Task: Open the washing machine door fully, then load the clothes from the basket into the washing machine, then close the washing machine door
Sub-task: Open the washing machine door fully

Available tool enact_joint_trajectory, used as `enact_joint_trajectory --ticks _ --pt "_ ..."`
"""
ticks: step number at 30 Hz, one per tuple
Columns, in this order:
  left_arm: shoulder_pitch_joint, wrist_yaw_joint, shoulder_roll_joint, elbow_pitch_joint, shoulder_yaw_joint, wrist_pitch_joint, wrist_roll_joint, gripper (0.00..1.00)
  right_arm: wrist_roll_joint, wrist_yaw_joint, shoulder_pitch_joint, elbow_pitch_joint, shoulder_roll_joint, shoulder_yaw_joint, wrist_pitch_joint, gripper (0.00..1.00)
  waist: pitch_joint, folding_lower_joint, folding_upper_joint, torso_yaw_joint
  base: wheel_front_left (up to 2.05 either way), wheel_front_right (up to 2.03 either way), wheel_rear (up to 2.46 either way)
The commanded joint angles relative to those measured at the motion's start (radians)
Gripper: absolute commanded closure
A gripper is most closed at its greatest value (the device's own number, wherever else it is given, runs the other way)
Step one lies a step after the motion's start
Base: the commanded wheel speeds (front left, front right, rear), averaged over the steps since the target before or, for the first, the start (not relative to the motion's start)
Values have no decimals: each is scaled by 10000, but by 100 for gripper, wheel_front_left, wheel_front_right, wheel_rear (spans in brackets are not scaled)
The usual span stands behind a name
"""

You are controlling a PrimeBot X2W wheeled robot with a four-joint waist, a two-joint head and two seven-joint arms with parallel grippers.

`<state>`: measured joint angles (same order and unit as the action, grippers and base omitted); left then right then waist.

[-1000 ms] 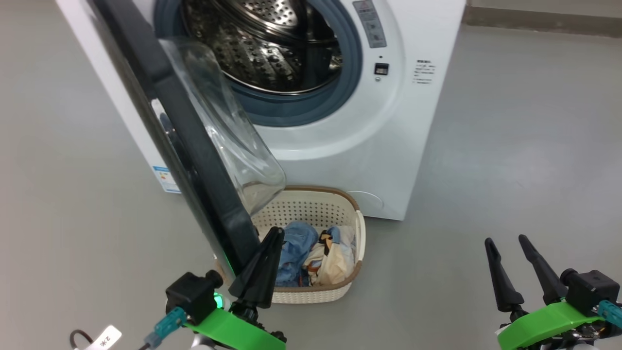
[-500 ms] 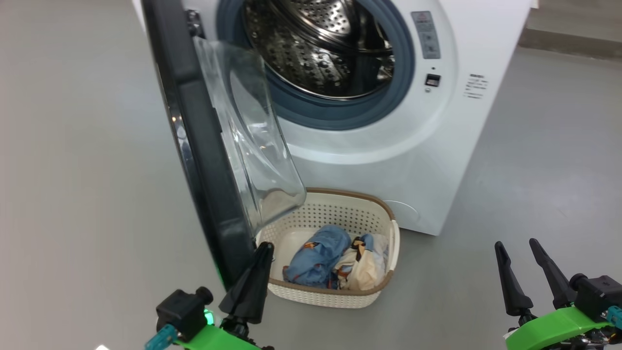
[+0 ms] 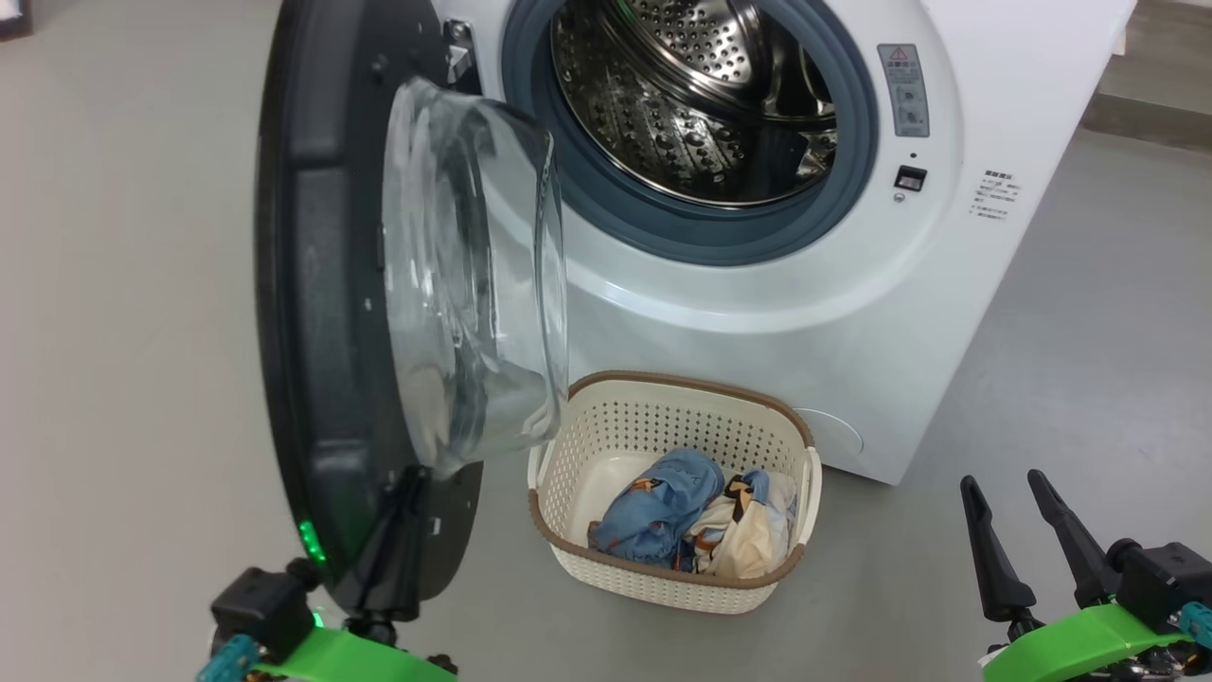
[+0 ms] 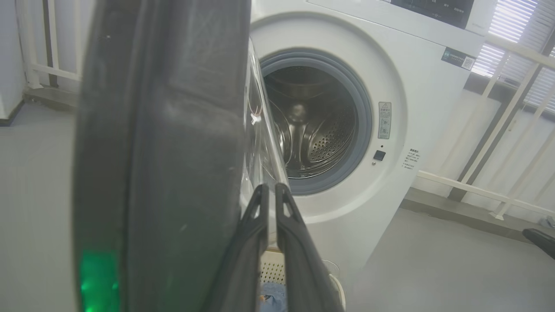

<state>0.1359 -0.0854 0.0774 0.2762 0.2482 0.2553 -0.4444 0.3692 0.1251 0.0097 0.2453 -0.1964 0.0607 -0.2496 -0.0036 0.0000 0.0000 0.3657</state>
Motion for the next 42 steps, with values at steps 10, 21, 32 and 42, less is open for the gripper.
enact_joint_trajectory --ticks 10,21,32,42 --pt "139 613 654 -204 -1354 64 -149 100 -75 56 -68 -282 -185 151 -122 0 24 0 0 184 0 0 0" --pt "837 1015 1152 408 -2064 64 -136 100 -72 56 -222 -285 -317 216 -122 0 218 0 0 234 0 0 0" --pt "1423 1175 1370 921 -3052 65 118 100 -107 56 -352 -298 -539 280 -122 0 594 0 0 303 0 0 0" --pt "2227 1039 1491 1569 -4251 65 681 100 -156 56 -612 -337 -823 365 -122 0 1103 0 0 304 0 0 0"
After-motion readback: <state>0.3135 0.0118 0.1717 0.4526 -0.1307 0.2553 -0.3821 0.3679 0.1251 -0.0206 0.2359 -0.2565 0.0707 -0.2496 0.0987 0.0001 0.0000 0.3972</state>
